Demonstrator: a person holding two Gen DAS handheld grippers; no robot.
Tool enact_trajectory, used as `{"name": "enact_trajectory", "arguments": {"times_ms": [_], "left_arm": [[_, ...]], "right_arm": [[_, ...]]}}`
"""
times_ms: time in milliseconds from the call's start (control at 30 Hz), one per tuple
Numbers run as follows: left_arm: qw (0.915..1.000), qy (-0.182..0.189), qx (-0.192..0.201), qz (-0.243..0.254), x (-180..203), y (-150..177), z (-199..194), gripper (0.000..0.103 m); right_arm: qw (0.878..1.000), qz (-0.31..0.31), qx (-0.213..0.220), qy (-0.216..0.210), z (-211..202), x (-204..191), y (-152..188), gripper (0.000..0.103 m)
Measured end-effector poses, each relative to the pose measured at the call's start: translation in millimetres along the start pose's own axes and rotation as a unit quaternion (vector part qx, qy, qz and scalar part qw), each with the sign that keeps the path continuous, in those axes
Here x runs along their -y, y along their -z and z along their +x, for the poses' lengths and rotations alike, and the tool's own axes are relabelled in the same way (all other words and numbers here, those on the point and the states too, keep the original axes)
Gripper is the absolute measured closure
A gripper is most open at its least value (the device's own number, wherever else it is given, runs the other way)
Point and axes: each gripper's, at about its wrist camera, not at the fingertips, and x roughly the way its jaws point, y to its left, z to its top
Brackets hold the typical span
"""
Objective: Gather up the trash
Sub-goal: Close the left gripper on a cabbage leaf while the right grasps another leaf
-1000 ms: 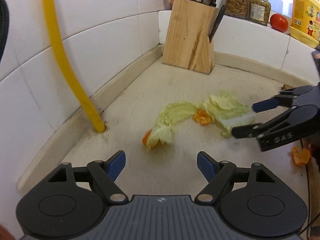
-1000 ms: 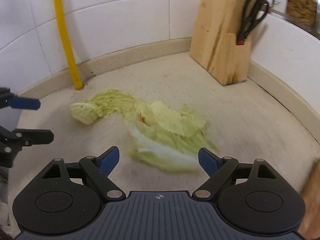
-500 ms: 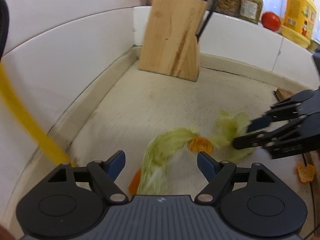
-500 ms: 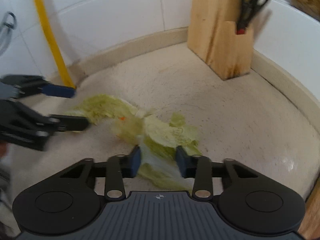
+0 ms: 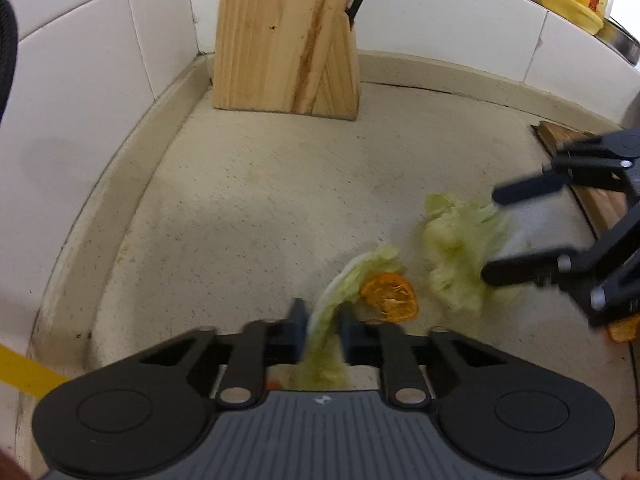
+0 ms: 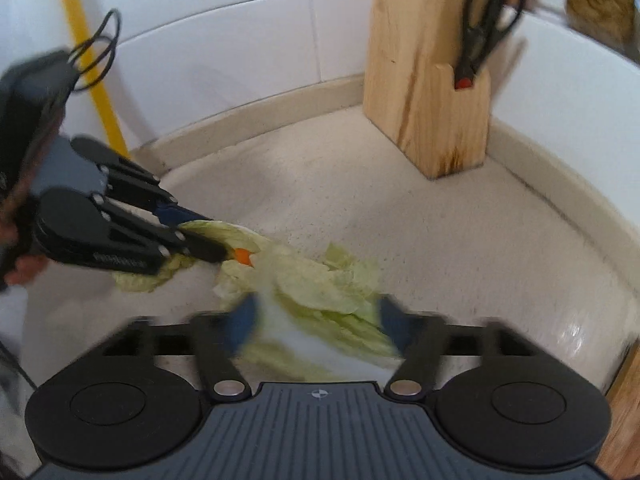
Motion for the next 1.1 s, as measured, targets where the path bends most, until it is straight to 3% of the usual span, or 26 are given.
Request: {"name": "enact_trajectory", "arguments": {"times_ms": [100,200,267,367,433,533,600,633,733,767,900,1000,1067,1100], "left_arm": [[0.9995,0.021,0.001,-0.023,-3.9,0.3,-4.4,0.095],[0.9980,0.041,0.008,-0.048,-6.8,-0.4,-8.2,0.095],[0.9969,0.053,0.009,-0.057,-6.2,-0.3,-11.8,0.095],[0.9953,0.068,0.017,-0.066,-3.4,-3.4,-16.7,0.095],[0.9947,0.071,0.026,-0.070,-1.2,-5.8,-23.0,0.096],[0.9919,0.085,0.040,-0.085,-2.9,-5.0,-35.4,0.096],[0.9897,0.093,0.049,-0.097,-3.7,-1.4,-43.3,0.096],[0.9894,0.092,0.052,-0.099,-2.9,0.2,-45.9,0.096],[0.9870,0.098,0.057,-0.114,-1.7,6.8,-52.0,0.096],[0.9864,0.099,0.058,-0.118,-1.5,8.5,-52.8,0.096],[0.9839,0.101,0.057,-0.135,-1.3,17.7,-54.5,0.096],[0.9824,0.100,0.056,-0.148,-1.5,24.8,-55.1,0.096],[0.9809,0.101,0.058,-0.155,-1.2,28.5,-56.6,0.095],[0.9802,0.102,0.060,-0.159,-0.6,30.4,-58.2,0.095]], "right_arm": [[1.000,-0.018,-0.012,-0.001,9.6,0.9,1.7,0.020],[0.999,-0.004,-0.031,-0.003,17.7,4.9,3.1,0.033],[0.999,0.006,-0.043,0.005,14.4,7.4,0.5,0.070],[0.997,0.050,-0.053,-0.013,5.9,21.6,2.6,0.088],[0.996,0.072,-0.047,-0.019,-3.6,28.4,6.4,0.092],[0.997,0.067,-0.029,-0.024,-22.4,28.0,10.8,0.091],[0.998,0.035,-0.018,-0.040,-27.4,23.9,9.8,0.080],[0.998,0.024,-0.012,-0.052,-27.4,22.5,8.7,0.072],[0.997,-0.040,-0.027,-0.056,-11.4,11.8,0.4,0.017],[0.996,-0.065,-0.032,-0.053,-2.9,6.9,-1.4,0.015],[0.992,-0.095,-0.065,-0.058,29.0,-2.4,-3.6,0.018],[0.993,-0.098,-0.056,-0.037,28.4,-9.2,-0.7,0.026],[0.995,-0.079,-0.063,-0.026,22.1,-9.4,-1.6,0.054],[0.995,-0.065,-0.069,-0.021,18.4,-8.0,-1.6,0.060]]}}
